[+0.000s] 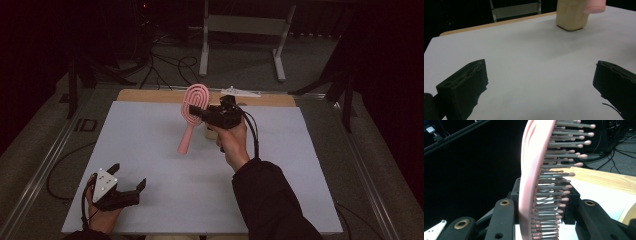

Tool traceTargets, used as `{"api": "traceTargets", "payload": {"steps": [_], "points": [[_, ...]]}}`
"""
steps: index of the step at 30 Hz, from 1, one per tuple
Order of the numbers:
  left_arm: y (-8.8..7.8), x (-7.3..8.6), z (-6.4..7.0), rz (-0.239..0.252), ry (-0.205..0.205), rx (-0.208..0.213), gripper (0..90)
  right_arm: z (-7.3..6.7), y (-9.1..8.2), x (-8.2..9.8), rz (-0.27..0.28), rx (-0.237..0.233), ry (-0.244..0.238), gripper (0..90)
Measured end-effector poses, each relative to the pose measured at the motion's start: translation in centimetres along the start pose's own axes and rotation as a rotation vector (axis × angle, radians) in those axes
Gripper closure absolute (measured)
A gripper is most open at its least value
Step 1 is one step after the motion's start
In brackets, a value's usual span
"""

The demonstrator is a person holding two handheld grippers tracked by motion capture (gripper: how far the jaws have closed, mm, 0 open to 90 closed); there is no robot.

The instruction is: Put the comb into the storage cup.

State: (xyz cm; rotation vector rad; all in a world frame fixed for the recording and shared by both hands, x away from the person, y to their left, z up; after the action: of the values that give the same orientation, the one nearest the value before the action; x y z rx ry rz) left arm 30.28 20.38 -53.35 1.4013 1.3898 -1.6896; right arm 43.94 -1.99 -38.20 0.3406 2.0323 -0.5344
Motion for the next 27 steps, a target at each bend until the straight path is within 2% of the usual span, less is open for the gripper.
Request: {"api": "traceTargets", "payload": {"steps": [10, 16, 27], "points": [[0.0, 0.0, 0.0, -0.001, 0.003, 0.002, 0.3, 0.5, 0.3, -1.1, 0.018, -0.009, 0.024, 63.7], [0.0, 0.0, 0.1, -0.002, 0.005, 0.001, 0.4, 0.7, 0.4, -1.8, 0.037, -0.016, 0.02, 63.7], [0.1, 0.0, 0.1, -0.002, 0.006, 0.001, 0.4, 1.6, 0.4, -2.9, 0.058, 0.0, 0.033, 63.7]]}}
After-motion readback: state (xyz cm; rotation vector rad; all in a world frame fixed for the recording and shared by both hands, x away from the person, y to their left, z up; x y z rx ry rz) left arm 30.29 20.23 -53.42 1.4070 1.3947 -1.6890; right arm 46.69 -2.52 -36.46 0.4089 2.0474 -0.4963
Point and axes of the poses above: each handheld gripper's, and its own axes: y roughly forward along the jaws, x roughly out of its underside, z roughly to its right, the point moved 9 cm from there along y, roughly forward along the jaws, and after that the axes turned 5 degrees about -x, right-handed, at the moved point
